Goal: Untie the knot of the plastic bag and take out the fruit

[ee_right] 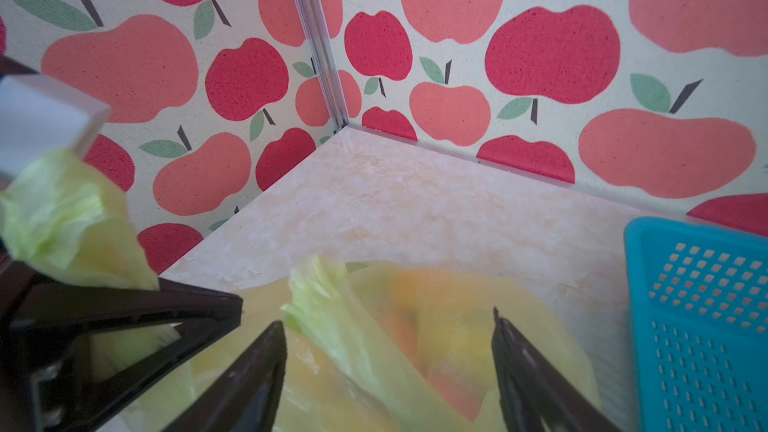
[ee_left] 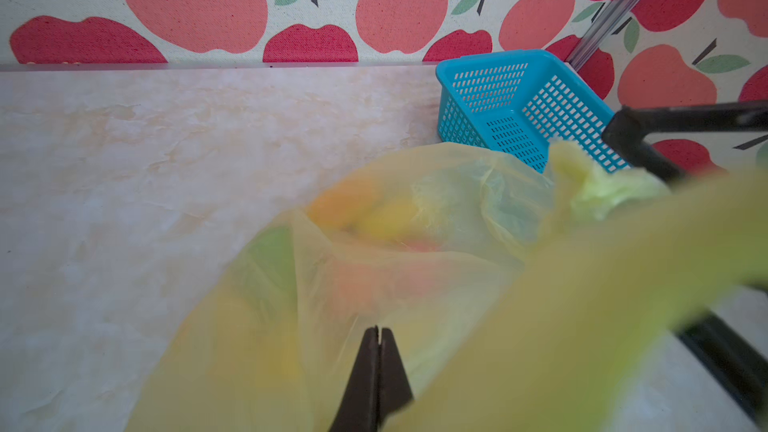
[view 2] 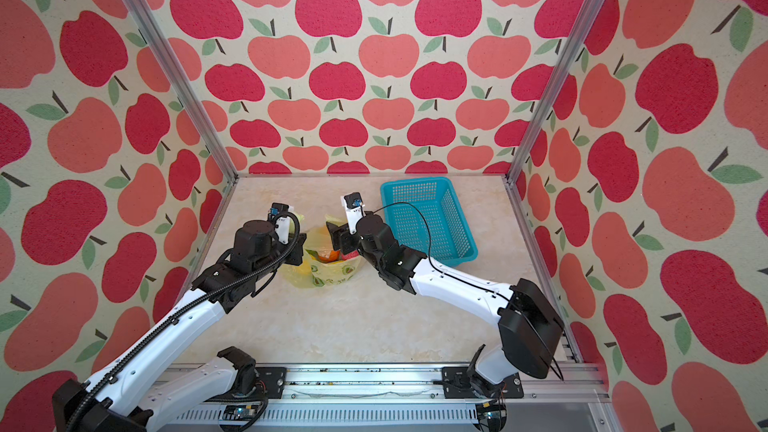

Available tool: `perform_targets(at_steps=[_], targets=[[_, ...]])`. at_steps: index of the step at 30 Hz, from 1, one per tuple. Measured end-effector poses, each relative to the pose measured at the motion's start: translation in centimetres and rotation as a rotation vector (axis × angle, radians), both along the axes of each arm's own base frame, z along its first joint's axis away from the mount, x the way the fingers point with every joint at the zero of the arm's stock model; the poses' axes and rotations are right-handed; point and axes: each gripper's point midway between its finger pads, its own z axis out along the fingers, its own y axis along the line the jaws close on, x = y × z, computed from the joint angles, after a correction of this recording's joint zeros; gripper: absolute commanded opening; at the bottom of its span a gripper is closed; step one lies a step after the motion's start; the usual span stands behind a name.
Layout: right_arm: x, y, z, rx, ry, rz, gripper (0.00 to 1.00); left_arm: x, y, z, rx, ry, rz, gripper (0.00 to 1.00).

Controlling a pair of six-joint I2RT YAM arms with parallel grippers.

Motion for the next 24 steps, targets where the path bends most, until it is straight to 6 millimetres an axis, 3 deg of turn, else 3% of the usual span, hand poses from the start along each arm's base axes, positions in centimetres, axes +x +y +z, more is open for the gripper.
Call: perform_targets(at_steps=[3,7,8,12,15,17,20,22,24], targets=[[0.0,-0.2,1.0,-0.029,-0.022,0.013,0.82,-1.2,1.0,-0.5,-0.003,-0.001,0.021,0.07],[0.1,0.6,-0.3,-0.121,-0.010,0.041,0.79,-2.2,1.6,-2.7,0.015,0.052,0.035,0.07],[0.2,0.7,-1.0,-0.147,-0.003,0.040,0.72,-2.4,1.7,-3.2,0.020,0.062,0.035,0.07],[0.6,-0.3,-3.6,-0.260,0.020,0.007,0.26,-2.9,2.0,-3.7,0.023,0.077,0.037,0.14],[0.9,-1.0,-3.9,-0.289,0.017,-0.022,0.08,-3.2,2.1,-3.4,0.013,0.071,0.040,0.31],[0.7,-1.8,-3.8,-0.294,0.008,-0.035,0.03,-3.3,2.3,-3.4,0.017,0.073,0.043,0.53],[-0.1,-3.4,-3.4,-0.285,-0.002,-0.049,0.00,-3.4,2.6,-2.5,0.038,0.059,0.054,0.69],[-0.6,-4.3,-3.0,-0.269,-0.008,-0.053,0.00,-3.4,2.7,-0.5,0.040,0.023,0.058,0.75],[-1.0,-5.0,-2.7,-0.244,-0.012,-0.057,0.00,-3.5,2.5,2.7,0.033,-0.047,0.047,0.80]])
